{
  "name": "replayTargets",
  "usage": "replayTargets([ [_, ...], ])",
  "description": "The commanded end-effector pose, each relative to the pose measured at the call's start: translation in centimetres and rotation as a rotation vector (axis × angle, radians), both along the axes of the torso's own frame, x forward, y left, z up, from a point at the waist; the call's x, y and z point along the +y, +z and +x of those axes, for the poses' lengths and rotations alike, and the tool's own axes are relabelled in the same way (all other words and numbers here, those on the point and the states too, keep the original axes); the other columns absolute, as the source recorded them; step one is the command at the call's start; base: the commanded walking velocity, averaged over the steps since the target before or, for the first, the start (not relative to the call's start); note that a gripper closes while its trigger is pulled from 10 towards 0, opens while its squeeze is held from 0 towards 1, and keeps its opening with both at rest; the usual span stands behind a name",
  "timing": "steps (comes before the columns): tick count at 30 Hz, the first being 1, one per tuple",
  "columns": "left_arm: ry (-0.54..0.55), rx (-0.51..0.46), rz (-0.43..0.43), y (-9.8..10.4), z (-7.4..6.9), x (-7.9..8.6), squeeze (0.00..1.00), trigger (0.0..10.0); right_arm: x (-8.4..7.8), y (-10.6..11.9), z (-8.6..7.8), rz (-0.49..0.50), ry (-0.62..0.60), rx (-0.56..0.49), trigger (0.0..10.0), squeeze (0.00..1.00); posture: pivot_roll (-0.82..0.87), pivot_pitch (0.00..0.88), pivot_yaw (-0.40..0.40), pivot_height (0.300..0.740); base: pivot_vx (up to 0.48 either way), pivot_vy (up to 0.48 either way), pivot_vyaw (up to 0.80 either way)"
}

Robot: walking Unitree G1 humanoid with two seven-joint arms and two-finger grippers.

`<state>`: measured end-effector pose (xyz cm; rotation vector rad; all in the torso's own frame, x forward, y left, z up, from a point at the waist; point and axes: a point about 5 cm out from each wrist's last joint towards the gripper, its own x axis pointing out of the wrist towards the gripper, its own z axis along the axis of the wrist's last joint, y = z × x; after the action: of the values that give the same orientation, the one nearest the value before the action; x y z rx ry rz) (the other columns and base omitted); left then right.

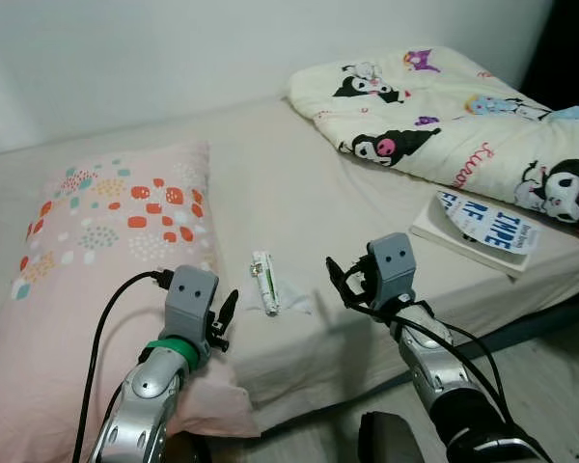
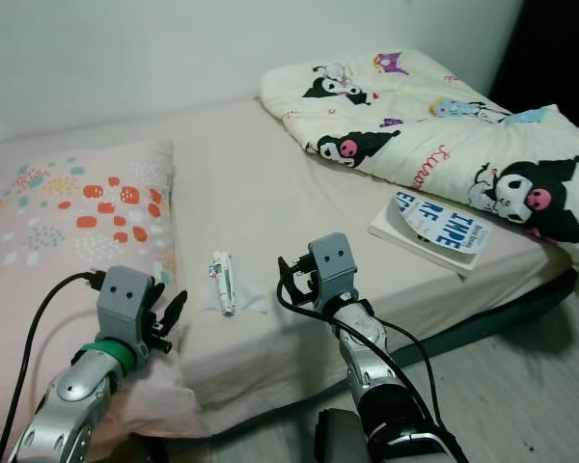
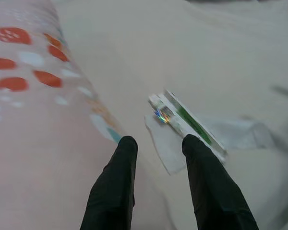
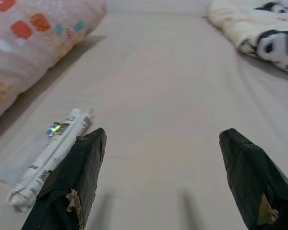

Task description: Clean up the room

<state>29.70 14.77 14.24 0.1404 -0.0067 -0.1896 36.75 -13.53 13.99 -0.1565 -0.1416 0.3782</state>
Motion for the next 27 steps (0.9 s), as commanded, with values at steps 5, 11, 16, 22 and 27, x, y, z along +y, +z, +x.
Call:
replayTargets([
  [5,0.030,-0.130,-0.047,4.4,-0.9,1.4,0.00,10.0,1.4,-0.4,0.6,-0.005,0.059,0.068,10.0,0.00,0.13,0.200,0.101,0.532,0.000,0.000,0.00],
  [11,0.010,-0.219,-0.011,7.1,-2.5,1.7,0.00,10.0,1.8,-0.9,0.8,0.036,0.090,0.143,10.0,0.00,0.18,0.237,0.089,0.532,0.000,0.000,0.00],
  [16,-0.004,-0.258,0.016,8.9,-4.7,1.6,0.00,10.0,2.1,-1.0,1.2,0.071,0.121,0.218,10.0,0.00,0.26,0.314,0.085,0.532,0.000,0.000,0.00],
  [22,0.041,-0.252,0.020,9.9,-6.3,1.9,0.00,10.0,3.0,0.5,2.1,0.054,0.164,0.248,10.0,0.00,0.30,0.365,0.078,0.532,0.000,0.000,0.00],
  [27,0.056,-0.253,0.029,10.3,-6.7,2.2,0.00,10.0,3.5,0.9,2.3,0.082,0.191,0.268,10.0,0.00,0.33,0.390,0.084,0.532,0.000,0.000,0.00],
])
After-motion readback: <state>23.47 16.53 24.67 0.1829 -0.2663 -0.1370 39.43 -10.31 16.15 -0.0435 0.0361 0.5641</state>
